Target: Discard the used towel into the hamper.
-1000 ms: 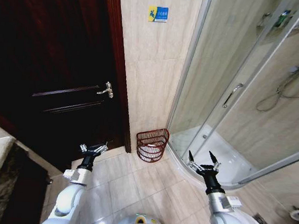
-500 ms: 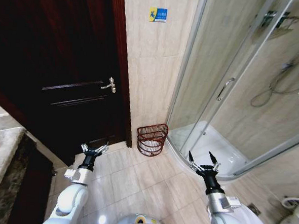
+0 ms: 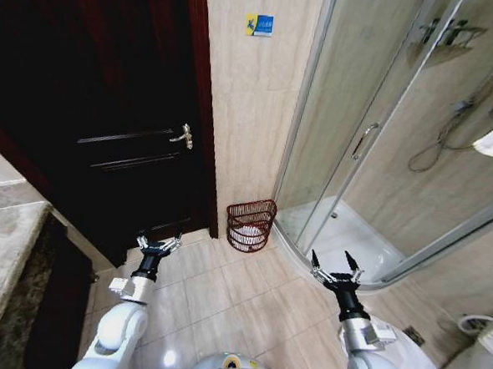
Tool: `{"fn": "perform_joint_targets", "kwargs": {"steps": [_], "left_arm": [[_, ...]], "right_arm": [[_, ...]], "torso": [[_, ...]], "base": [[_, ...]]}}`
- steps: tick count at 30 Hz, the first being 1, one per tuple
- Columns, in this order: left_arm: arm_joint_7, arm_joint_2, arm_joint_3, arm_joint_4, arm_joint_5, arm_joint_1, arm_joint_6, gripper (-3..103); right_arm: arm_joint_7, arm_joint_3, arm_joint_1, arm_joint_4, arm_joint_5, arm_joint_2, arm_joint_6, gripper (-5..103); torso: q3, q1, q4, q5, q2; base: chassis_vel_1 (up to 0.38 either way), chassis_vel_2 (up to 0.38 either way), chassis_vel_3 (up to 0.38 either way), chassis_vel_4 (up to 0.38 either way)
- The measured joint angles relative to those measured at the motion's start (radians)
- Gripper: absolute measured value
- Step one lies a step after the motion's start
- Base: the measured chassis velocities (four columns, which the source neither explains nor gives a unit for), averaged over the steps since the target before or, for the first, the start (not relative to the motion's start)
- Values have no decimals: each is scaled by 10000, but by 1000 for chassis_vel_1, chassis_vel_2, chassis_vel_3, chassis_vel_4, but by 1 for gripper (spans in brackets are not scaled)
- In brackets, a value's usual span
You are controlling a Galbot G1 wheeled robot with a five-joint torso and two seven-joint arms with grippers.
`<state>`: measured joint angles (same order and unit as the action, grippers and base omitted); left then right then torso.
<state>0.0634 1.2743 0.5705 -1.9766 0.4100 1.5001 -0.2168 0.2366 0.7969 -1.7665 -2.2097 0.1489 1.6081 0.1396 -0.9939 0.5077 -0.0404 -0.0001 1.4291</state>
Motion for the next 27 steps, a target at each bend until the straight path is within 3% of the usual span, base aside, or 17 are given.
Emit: {"fn": "perform_joint_targets", "kwargs": {"steps": [10, 27], "left_arm": [[1, 5, -21, 34, 0, -99, 15, 100], [17, 33, -81, 79, -6, -129, 26, 100]], "right_arm": [[3, -6, 71, 41, -56, 1, -57, 100], [-8, 60, 63, 73, -17, -1, -30, 100]], "torso": [[1, -4, -1, 3, 1], [1, -5, -2, 5, 1]], "base": [[-86, -81, 93, 89], [-217, -228, 226, 220]]}}
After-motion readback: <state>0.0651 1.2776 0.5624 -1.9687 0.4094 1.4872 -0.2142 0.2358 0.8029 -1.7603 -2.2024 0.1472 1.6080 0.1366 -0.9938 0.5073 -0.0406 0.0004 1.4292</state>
